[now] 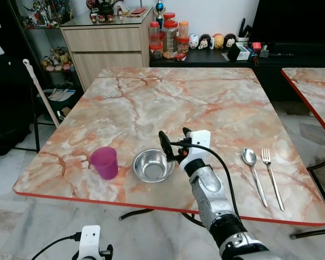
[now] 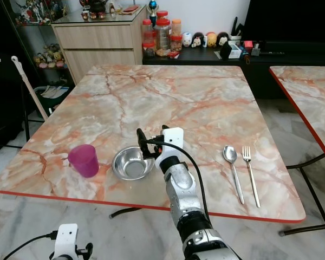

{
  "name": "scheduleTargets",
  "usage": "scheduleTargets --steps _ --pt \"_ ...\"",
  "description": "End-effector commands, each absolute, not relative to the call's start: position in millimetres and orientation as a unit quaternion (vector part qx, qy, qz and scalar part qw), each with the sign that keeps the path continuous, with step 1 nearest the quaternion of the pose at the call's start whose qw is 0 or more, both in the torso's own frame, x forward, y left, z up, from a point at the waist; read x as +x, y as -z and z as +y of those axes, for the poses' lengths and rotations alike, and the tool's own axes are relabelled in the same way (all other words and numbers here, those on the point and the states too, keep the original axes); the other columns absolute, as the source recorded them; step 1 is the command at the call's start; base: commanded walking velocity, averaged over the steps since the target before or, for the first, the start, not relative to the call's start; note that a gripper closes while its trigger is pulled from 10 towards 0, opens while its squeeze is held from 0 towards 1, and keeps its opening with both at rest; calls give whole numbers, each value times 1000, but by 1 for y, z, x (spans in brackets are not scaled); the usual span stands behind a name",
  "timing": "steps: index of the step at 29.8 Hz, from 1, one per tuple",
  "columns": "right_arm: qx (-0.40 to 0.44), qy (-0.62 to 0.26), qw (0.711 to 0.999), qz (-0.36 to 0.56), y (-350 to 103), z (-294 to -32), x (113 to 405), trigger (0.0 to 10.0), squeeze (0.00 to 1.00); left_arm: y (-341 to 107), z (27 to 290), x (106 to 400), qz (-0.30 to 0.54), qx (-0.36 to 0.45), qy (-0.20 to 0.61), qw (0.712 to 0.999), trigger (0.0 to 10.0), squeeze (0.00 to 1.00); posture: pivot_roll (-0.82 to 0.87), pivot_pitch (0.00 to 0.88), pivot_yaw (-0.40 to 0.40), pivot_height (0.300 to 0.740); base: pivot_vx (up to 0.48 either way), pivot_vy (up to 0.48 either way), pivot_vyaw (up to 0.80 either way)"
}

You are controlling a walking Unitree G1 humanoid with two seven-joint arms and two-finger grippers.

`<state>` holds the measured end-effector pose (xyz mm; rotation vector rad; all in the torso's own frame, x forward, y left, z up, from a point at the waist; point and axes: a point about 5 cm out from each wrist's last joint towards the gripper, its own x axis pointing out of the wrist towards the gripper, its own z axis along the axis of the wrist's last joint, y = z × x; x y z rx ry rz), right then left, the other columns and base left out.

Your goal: Setting the table

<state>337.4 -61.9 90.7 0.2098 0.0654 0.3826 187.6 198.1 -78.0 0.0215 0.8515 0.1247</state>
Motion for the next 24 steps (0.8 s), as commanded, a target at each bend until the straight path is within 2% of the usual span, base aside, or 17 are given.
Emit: scheduleTargets --steps 1,9,24 --pt "107 -189 975 40 -98 -59 340 10000 0 77 202 188 414 17 -62 908 10000 0 32 0 48 736 0 0 0" --pt "95 -177 973 110 -97 -60 343 10000 0 78 203 187 417 17 -61 907 10000 0 28 0 51 736 0 0 0" --pt "95 -205 951 214 -82 -55 328 10000 0 78 201 187 419 15 -60 906 10000 0 32 0 44 736 0 0 0"
